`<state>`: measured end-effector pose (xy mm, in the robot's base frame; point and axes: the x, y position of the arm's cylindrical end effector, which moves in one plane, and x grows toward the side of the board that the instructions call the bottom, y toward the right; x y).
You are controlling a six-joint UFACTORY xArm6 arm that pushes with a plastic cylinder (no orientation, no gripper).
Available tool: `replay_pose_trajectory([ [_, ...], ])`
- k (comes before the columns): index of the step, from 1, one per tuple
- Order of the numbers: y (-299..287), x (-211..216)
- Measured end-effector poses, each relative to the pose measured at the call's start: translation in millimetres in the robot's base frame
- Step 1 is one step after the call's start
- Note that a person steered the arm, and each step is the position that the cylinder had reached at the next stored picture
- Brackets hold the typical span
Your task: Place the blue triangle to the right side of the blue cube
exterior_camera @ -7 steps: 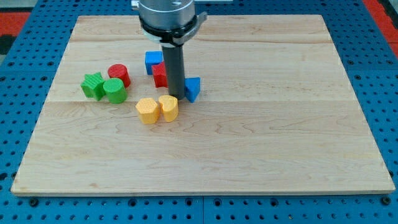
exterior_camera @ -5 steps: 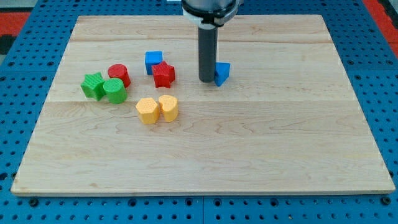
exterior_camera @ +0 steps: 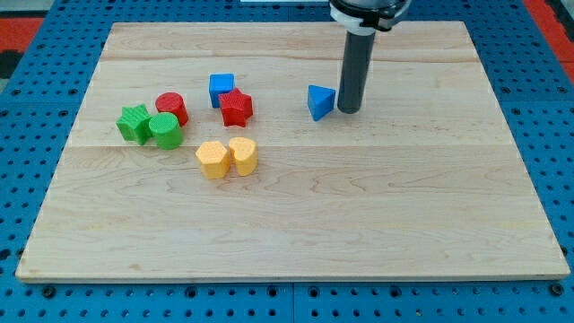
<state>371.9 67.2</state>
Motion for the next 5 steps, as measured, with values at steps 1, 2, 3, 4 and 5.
replay_pose_trajectory([
  [1, -59, -1],
  [2, -87, -1],
  [3, -115, 0],
  [4, -150, 0],
  [5, -158, 2],
])
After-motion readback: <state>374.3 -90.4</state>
